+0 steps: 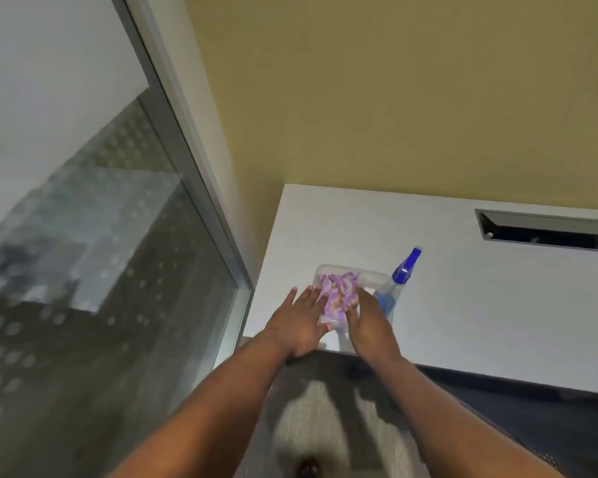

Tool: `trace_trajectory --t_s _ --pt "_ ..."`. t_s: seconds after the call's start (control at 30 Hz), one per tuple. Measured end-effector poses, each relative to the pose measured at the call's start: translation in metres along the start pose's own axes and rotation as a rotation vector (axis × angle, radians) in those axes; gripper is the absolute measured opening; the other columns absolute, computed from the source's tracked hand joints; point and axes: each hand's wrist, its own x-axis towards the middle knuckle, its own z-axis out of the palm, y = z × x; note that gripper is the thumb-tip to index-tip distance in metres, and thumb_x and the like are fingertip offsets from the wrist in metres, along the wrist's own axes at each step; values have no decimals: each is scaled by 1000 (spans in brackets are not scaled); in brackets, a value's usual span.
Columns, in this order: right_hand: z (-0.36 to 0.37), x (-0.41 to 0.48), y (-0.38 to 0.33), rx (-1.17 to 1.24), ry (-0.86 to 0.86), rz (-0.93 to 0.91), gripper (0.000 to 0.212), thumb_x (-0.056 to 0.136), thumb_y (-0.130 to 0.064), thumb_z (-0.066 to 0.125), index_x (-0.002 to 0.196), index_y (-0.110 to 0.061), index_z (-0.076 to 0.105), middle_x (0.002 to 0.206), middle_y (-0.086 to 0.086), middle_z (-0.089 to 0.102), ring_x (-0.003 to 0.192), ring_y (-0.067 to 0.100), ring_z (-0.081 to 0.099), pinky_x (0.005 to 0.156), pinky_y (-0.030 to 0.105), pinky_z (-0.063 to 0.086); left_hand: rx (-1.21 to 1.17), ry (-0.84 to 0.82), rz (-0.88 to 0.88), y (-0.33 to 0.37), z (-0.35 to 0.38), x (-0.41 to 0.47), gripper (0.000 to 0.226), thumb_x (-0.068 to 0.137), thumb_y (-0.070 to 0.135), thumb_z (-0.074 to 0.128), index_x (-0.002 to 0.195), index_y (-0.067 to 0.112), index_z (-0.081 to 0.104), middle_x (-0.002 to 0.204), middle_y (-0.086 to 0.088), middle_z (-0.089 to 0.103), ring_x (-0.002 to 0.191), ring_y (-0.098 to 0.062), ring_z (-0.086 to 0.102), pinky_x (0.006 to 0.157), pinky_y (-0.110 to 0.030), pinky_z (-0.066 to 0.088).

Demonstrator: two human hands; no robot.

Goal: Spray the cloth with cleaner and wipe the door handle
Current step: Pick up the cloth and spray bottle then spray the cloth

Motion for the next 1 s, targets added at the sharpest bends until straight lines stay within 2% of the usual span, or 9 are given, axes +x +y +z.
trace_trajectory --t_s 0.1,0.27,0.33,0.5,0.6,0.67,0.73,0.87,1.0 --pt "17 27 12 -11 40 52 38 109 -28 44 145 -18 50 143 6 61 128 28 59 110 39 47 52 -47 62 -9 11 27 72 107 59 19 166 18 10 174 -5 5 161 -21 -2 126 -44 -11" --pt "40 68 25 -35 26 156 23 108 -31 49 122 -21 64 115 0 71 110 23 68 90 22 41 85 -61 113 -19 37 69 75 106 62 20 165 16 15 173 -7 11 161 -23 0 126 -42 -12" --pt "49 83 33 -101 4 205 21 108 -28 51 124 -19 62 118 0 70 114 23 67 95 23 42 80 -64 108 -21 47 82 76 105 62 22 164 15 16 173 -8 12 161 -24 1 125 -40 -14" --pt "68 103 35 -96 1 410 52 107 -29 50 154 -12 36 146 11 59 131 36 58 112 44 46 82 -87 119 -23 62 101 81 101 64 28 164 14 18 173 -10 12 161 -23 -3 116 -36 -24" --pt "72 110 32 -141 -27 529 74 104 -24 56 163 -12 11 147 16 55 132 38 57 110 47 47 109 -107 137 -24 65 106 82 101 66 28 163 13 22 171 -12 18 161 -25 -1 114 -39 -26" --pt "69 111 29 -161 -23 545 83 102 -19 59 163 -12 4 146 18 56 130 38 58 108 46 47 102 -112 139 -25 65 104 83 102 67 28 162 10 25 170 -13 21 161 -25 1 115 -40 -26" --pt "65 109 24 -154 9 530 84 100 -17 62 163 -12 7 143 18 58 128 38 60 106 45 49 83 -108 135 -24 61 101 84 102 66 28 162 8 25 170 -13 22 161 -24 0 115 -39 -27" --pt "53 96 9 -123 122 441 71 99 -25 67 156 -14 28 141 14 62 126 36 62 105 43 52 -50 -43 116 -18 47 88 79 103 61 27 164 12 16 171 -9 20 161 -23 -1 116 -36 -25" --pt "37 79 -11 -13 214 329 61 96 -42 68 145 -15 45 133 9 67 118 32 66 100 40 54 -121 21 95 -11 24 67 81 99 61 42 162 14 24 170 -6 27 160 -23 7 129 -47 -7"
